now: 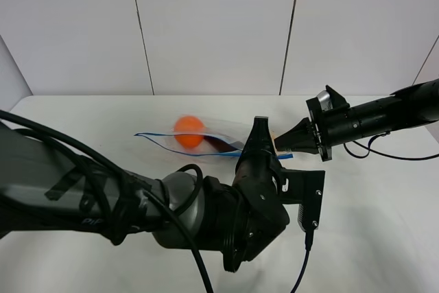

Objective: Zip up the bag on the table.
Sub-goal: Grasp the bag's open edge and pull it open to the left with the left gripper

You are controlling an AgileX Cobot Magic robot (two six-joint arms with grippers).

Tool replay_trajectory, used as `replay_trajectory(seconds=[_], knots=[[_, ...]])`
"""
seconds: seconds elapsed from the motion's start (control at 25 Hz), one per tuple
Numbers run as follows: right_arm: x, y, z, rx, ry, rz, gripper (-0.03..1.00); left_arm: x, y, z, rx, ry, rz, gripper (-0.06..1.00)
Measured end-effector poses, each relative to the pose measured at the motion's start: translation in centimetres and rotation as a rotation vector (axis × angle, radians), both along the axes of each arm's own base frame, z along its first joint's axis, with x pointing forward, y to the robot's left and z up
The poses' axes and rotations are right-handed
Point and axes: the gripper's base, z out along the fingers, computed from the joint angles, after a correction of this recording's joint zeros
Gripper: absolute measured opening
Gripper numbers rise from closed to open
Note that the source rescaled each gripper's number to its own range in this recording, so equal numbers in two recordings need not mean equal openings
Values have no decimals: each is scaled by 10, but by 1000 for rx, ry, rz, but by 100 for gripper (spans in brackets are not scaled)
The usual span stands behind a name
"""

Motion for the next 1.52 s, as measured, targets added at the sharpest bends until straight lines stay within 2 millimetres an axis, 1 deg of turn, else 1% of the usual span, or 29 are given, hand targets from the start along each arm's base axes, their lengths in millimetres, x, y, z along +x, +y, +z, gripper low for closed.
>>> replay_trajectory(seconds=[0.12,0.2,0.44,0.56,1.0,1.16,1.32,1.52], knots=[[0,0,0,5,0,-6,0,3,3,2,2,-10,17,0],[1,0,0,2,-2,-10,0,7,9,2,15,-13,30,0],[0,0,-1,-11,-1,2,0,14,38,-3,87,-12,75,0],[-1,-1,-1,-17,0,11,0,13,51,-3,113,-11,78,0],[-3,-1,-3,-31,2,32,0,25,114,-1,175,21,183,0],[-3,-1,-3,-34,2,34,0,30,138,-4,202,38,238,0],[-3,-1,-3,-34,2,34,0,31,147,-5,212,45,257,0],[-3,-1,-3,-36,2,37,0,31,148,-5,215,43,261,0]])
